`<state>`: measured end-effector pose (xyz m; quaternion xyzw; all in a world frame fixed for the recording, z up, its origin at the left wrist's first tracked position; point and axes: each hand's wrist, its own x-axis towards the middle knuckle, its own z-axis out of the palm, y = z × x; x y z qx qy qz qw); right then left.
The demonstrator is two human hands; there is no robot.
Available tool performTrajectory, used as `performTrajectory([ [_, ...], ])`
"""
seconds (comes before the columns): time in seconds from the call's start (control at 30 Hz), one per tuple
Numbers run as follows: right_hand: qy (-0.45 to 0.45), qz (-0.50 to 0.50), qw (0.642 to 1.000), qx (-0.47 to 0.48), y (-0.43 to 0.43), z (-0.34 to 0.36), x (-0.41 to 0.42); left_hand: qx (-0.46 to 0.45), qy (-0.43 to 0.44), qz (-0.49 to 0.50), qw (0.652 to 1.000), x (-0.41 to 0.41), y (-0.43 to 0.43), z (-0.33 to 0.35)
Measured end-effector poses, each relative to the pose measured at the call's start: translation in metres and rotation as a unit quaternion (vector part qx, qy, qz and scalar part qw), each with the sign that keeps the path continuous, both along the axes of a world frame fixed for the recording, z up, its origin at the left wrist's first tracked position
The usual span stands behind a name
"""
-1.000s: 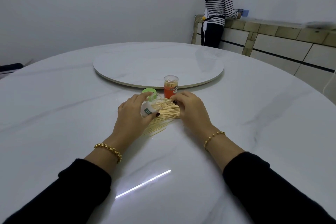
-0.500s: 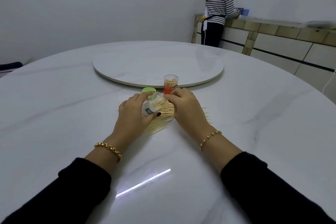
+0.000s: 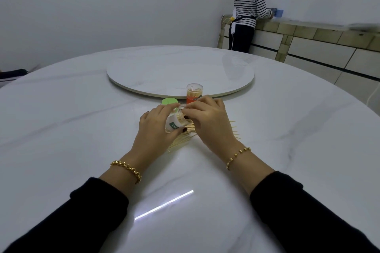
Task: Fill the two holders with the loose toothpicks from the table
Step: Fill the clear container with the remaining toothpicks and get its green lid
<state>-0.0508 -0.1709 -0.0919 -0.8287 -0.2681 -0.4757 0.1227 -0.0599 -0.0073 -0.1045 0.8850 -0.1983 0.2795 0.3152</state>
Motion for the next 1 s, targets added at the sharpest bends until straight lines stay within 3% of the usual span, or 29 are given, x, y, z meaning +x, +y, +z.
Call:
performTrajectory([
  [0.53,0.091,0.035,0.981,0.168,-0.008,-0.001,0.001,-0.02,0.019,0.007,1.0,0.002,0.003,-0.001],
  [1.0,0.13,0.009,0.97,0.206,-0.012,-0.003,0.001,-0.05,0.017,0.047,0.998,0.002,0.005,0.002],
])
